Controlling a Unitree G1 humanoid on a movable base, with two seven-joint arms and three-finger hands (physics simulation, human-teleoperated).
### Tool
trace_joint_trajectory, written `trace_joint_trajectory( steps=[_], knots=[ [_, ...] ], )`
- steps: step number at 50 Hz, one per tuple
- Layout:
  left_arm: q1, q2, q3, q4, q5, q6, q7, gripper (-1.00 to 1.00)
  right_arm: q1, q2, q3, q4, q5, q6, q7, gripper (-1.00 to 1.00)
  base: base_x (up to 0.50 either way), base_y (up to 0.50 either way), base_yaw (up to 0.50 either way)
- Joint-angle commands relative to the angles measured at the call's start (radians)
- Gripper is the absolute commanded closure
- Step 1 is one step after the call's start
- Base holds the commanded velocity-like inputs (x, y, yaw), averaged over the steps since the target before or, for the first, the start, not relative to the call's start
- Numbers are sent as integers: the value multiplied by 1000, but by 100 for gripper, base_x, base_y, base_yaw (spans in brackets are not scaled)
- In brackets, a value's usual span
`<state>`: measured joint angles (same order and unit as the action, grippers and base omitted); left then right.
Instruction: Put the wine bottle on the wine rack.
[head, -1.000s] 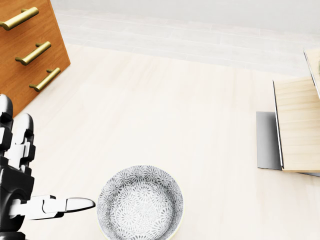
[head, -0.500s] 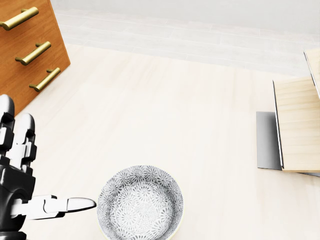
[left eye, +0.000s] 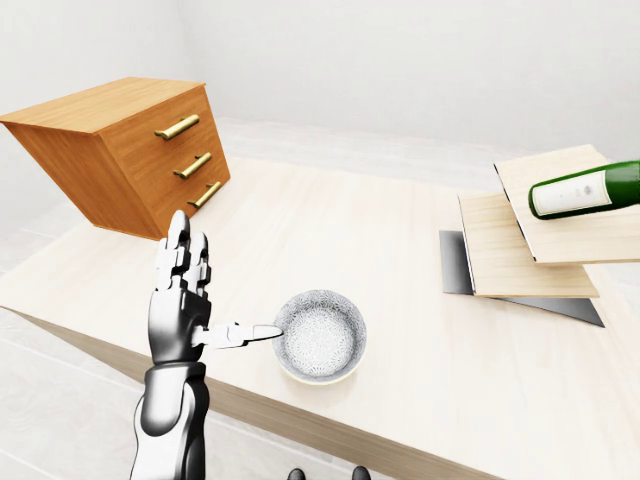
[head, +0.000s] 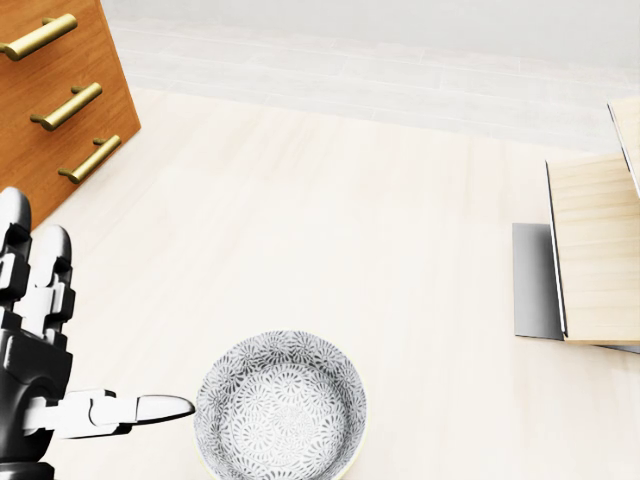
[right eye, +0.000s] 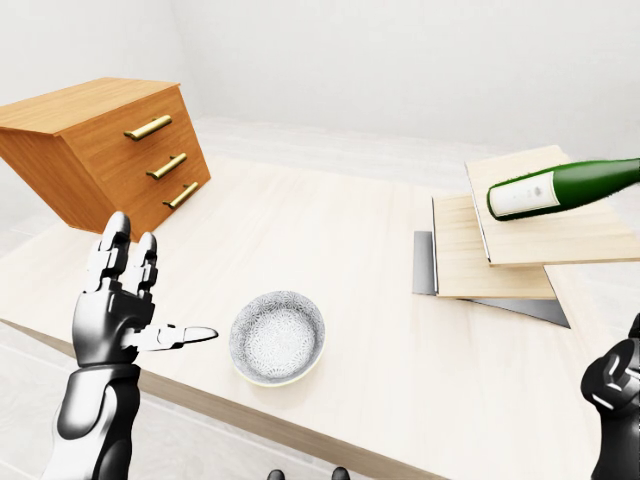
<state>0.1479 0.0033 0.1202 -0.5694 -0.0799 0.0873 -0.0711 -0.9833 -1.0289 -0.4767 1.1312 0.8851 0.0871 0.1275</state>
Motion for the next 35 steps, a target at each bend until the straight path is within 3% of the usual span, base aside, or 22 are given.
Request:
trace_joint_trajectory(
  steps=[1, 13, 35],
  knots=[
    [-2, 0, -1, 3, 0, 0, 0, -100, 11, 123, 69, 72, 14, 0, -8, 100, 0, 0, 0],
    [3, 0, 2, -10, -1, 0, -1, -100, 5, 186, 65, 126, 20, 0, -30, 100, 0, 0, 0],
    [7, -1, 1, -3, 1, 0, -2, -100, 53, 194, 44, 147, 72, 0, -103, 100, 0, 0, 0]
  ],
)
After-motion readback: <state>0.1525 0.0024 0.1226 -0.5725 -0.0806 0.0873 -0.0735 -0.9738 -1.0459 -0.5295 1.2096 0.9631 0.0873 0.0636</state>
